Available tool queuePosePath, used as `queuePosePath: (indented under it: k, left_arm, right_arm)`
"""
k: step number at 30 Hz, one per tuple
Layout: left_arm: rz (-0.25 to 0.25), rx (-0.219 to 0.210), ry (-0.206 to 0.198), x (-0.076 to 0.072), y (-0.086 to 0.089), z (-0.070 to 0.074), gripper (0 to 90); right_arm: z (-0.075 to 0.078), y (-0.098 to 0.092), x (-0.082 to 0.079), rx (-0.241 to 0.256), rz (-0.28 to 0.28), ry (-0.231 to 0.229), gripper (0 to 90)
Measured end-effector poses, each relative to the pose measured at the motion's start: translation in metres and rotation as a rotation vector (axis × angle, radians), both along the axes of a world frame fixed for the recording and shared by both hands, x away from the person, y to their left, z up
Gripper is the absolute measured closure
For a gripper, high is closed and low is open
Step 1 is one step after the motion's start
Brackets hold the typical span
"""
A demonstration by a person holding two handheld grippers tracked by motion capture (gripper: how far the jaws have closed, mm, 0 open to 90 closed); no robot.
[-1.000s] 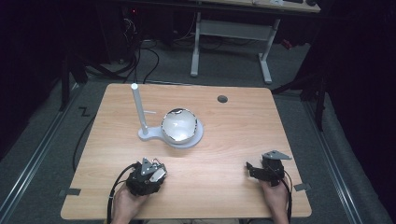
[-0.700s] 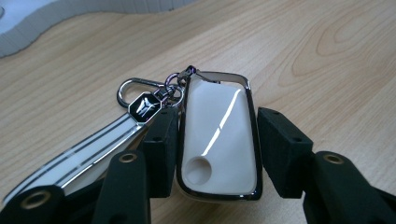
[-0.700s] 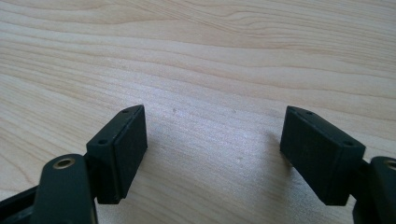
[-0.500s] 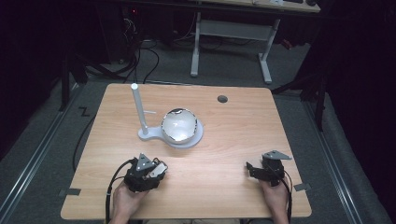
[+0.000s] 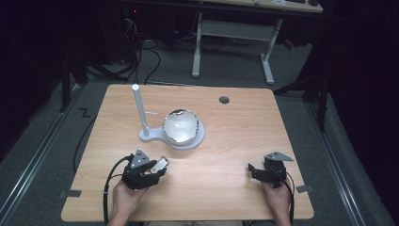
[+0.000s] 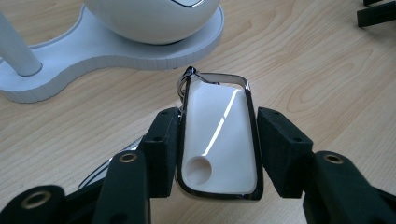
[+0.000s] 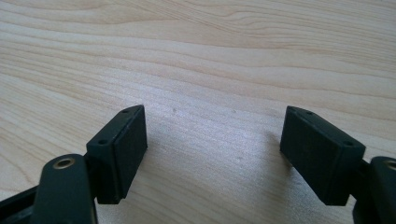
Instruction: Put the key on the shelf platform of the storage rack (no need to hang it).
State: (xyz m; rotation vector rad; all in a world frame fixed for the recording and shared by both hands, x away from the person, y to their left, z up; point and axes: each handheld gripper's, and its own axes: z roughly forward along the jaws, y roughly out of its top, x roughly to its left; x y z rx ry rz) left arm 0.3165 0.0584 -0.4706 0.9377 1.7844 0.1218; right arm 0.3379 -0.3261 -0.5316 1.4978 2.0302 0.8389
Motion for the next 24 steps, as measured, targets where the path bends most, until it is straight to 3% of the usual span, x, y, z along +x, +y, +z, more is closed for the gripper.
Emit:
queuePosePath:
  k: [24]
  left_arm:
    - [-0.008, -0.088, -0.066, 0.005, -0.002, 0.049, 50.9]
  right_arm:
    - [0.000, 0.000, 0.000, 0.000, 0.000, 0.000, 23.3]
